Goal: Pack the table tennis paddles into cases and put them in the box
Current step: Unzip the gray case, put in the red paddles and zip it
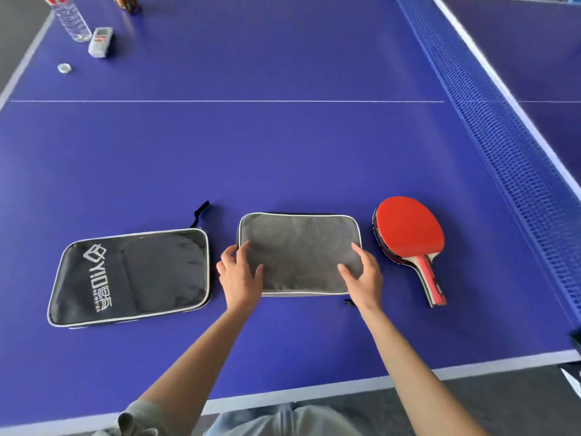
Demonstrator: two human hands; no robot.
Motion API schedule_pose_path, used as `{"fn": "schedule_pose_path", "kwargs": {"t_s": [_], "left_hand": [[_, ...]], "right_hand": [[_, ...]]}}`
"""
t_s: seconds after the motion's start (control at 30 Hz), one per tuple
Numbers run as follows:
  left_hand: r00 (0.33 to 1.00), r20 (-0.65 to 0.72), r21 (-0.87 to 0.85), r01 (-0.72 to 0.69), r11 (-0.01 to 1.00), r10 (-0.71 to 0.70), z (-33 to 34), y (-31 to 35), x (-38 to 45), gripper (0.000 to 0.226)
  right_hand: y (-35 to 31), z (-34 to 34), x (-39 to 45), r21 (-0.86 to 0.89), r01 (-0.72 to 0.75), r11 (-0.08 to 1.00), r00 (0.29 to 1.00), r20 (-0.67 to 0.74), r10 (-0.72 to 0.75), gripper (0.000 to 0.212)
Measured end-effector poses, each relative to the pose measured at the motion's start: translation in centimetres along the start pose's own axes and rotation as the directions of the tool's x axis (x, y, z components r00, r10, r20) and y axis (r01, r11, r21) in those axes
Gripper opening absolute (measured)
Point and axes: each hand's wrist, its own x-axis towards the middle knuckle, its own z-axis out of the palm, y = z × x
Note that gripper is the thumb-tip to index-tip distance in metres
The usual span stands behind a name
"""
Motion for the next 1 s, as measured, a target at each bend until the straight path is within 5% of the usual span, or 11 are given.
{"fn": "schedule_pose_path", "kwargs": {"t_s": [0.17,0.33,0.57,0.73,0.87,1.0], "left_hand": [[1.0,-0.023,-0.031,-0.01,0.999,0.009,0.7,-0.7,-0.4,0.059],[0.972,-0.099,-0.401,0.156,0.903,-0.212,-0.4,-1.4,-0.7,0.038],[0.991,-0.124,-0.119,-0.063,0.991,0.048,0.0,-2.4,-2.8,0.044],[0.978,-0.096,-0.233,0.157,0.96,-0.183,-0.2,-2.1,-3.0,0.047],[0.985,-0.079,-0.266,0.129,0.955,-0.156,-0.4,-2.6,-3.5,0.044],[0.981,-0.104,-0.209,0.14,0.968,-0.165,-0.5,-2.5,-3.5,0.039]], "right_hand": [[1.1,-1.5,0.3,0.082,-0.078,0.994,0.993,0.092,0.07,0.066],[2.5,-2.8,0.2,0.12,-0.136,0.983,0.986,0.109,0.123,0.047],[3.6,-3.8,-1.0,0.192,-0.204,0.96,0.971,0.164,0.173,0.039],[3.7,-3.8,-1.5,0.202,-0.201,0.959,0.977,0.115,0.18,0.036],[4.0,-3.4,-1.5,0.182,-0.223,0.958,0.974,0.016,0.224,0.028],[4.4,-3.7,-2.0,0.132,-0.223,0.966,0.973,0.095,0.211,0.038]]}}
